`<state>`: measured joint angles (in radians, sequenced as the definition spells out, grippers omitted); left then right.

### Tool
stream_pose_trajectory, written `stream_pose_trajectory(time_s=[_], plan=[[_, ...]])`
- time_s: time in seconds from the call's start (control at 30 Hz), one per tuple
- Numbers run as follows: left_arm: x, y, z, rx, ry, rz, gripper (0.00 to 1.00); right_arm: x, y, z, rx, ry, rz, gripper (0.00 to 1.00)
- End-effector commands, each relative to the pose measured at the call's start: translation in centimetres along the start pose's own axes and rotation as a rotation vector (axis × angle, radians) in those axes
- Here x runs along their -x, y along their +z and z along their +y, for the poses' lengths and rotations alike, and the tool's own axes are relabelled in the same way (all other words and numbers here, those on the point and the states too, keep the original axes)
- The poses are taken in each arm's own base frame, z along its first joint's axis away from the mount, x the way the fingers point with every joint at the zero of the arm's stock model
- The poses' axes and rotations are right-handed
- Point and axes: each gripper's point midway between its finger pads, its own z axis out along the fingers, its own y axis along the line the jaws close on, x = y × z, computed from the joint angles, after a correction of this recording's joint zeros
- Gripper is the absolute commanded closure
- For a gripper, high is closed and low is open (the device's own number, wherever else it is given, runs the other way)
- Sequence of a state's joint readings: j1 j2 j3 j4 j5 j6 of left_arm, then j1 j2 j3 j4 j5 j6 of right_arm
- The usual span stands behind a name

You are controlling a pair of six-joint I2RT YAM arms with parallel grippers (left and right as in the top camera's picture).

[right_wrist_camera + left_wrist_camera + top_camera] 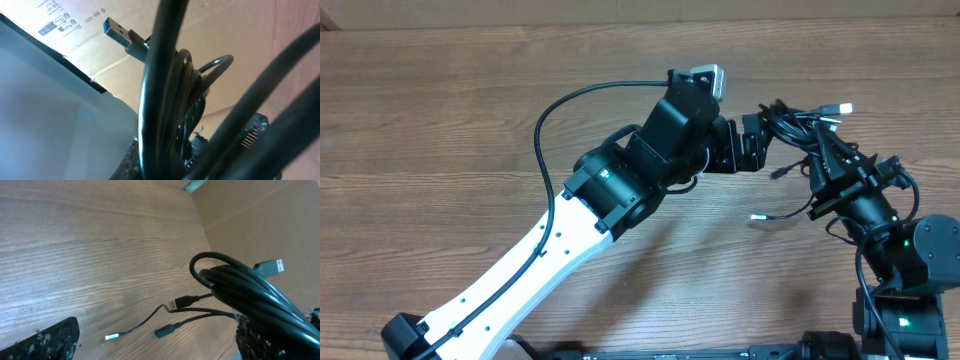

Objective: Untangle cables

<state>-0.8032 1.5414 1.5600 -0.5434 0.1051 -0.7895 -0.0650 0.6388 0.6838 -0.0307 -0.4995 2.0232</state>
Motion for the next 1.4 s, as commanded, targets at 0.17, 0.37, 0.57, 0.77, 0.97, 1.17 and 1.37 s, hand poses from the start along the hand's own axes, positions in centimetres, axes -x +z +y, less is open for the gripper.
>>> stream_pose_trajectory(time_s=[0.17,0.37,0.57,0.77,0.97,1.17,1.37], plan=[[2.1,-0.4,0.1,0.039,0.014,-0.096,0.00,-0.8,-0.2,-0.1,-0.012,0.036,0.035,0.96],[2.6,-0.4,0.1,0.040,0.003,-0.123,0.01,-1.0,-0.2,-0.2,-0.017,0.036,0.046,0.96],[3.2,-0.5,-0.8,0.003,-0.004,-0.150,0.00,-1.3,-0.2,-0.4,-0.028,0.019,0.063,0.96],[4.2,-0.7,-2.0,-0.047,-0.008,-0.187,0.00,-1.5,-0.2,-0.5,-0.036,0.017,0.075,0.96],[2.4,-0.2,-4.0,-0.136,0.060,-0.104,0.00,-1.5,-0.2,-0.6,-0.037,0.015,0.074,0.96],[-0.3,1.3,-5.1,-0.168,0.109,-0.023,0.00,-1.4,-0.2,-0.5,-0.037,0.015,0.073,0.96],[-1.8,1.5,-6.9,-0.241,0.200,0.012,0.05,-1.4,-0.2,-0.5,-0.037,0.015,0.073,0.96]])
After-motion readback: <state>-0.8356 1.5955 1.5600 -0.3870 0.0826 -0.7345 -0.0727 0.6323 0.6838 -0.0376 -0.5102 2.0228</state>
